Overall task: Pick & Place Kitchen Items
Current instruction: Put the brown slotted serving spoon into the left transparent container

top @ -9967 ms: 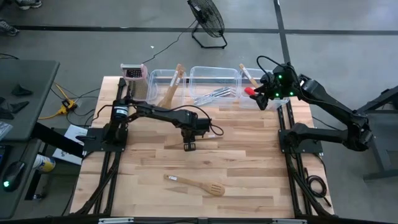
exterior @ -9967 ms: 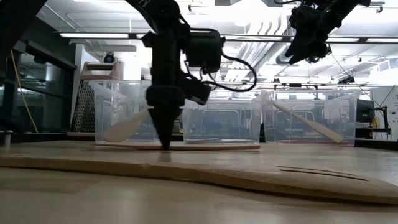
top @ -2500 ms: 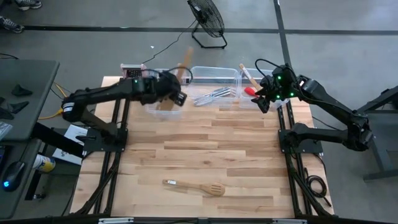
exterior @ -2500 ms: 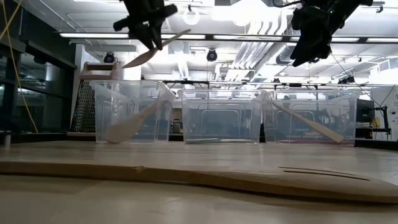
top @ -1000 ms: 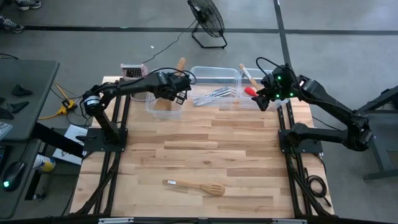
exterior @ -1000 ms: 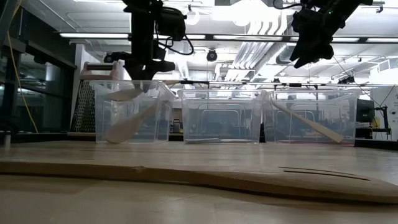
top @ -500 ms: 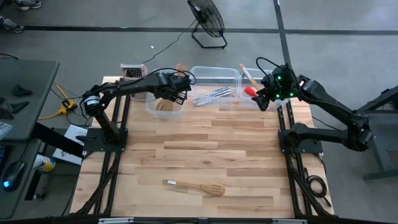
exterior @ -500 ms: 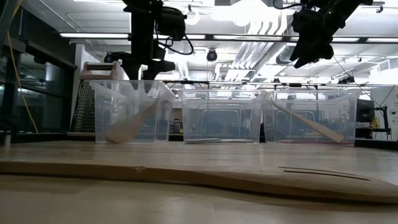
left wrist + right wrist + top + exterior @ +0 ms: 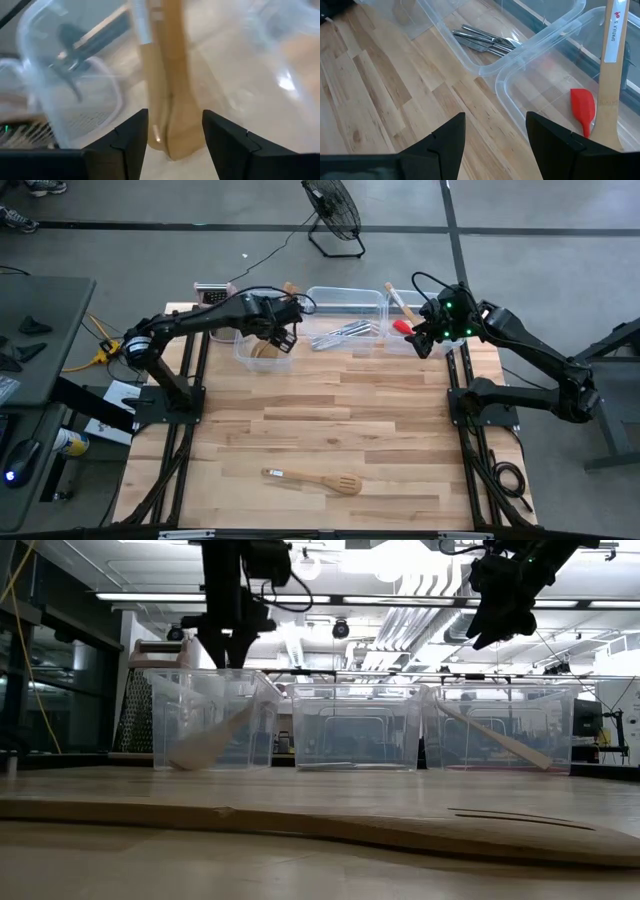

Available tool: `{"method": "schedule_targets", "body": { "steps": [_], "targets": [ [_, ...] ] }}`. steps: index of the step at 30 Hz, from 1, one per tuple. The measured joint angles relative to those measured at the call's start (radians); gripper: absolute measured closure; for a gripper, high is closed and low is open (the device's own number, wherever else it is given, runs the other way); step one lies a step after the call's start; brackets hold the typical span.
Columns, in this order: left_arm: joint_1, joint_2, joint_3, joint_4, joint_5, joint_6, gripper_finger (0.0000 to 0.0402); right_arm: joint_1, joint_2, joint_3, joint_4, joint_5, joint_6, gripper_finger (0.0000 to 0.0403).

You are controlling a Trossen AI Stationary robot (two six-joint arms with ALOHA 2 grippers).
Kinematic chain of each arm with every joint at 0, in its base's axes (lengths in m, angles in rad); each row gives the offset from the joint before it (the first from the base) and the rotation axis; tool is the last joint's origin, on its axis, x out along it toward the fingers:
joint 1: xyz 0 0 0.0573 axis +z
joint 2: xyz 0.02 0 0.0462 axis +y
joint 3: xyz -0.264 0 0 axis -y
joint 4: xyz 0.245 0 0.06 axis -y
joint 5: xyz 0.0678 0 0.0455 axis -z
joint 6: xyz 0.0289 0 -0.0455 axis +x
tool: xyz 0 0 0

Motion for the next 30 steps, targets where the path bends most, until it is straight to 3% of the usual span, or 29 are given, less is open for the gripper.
{"method": "schedule_targets", "body": {
  "steps": [9, 14, 21, 25, 30],
  "targets": [
    [-0.060, -0.063, 0.000, 0.021, 0.125, 0.227, 0.0247, 0.000, 0.000, 0.000, -0.003, -0.010, -0.032, 0.0202],
    [-0.092, -0.089, 0.000, 0.024, 0.182, 0.241, 0.0249, 0.000, 0.000, 0.000, -0.011, -0.011, -0.060, 0.0202],
    [-0.155, -0.107, 0.000, 0.049, 0.346, 0.297, 0.0247, 0.000, 0.000, 0.000, -0.009, -0.060, -0.065, 0.0202],
    [-0.215, -0.107, 0.000, 0.086, 0.376, 0.325, 0.0220, 0.000, 0.000, 0.000, -0.010, -0.085, -0.083, 0.0202],
    [-0.280, -0.107, 0.000, 0.132, 0.383, 0.333, 0.0148, 0.000, 0.000, 0.000, -0.010, -0.088, -0.114, 0.0202]
  ]
}}
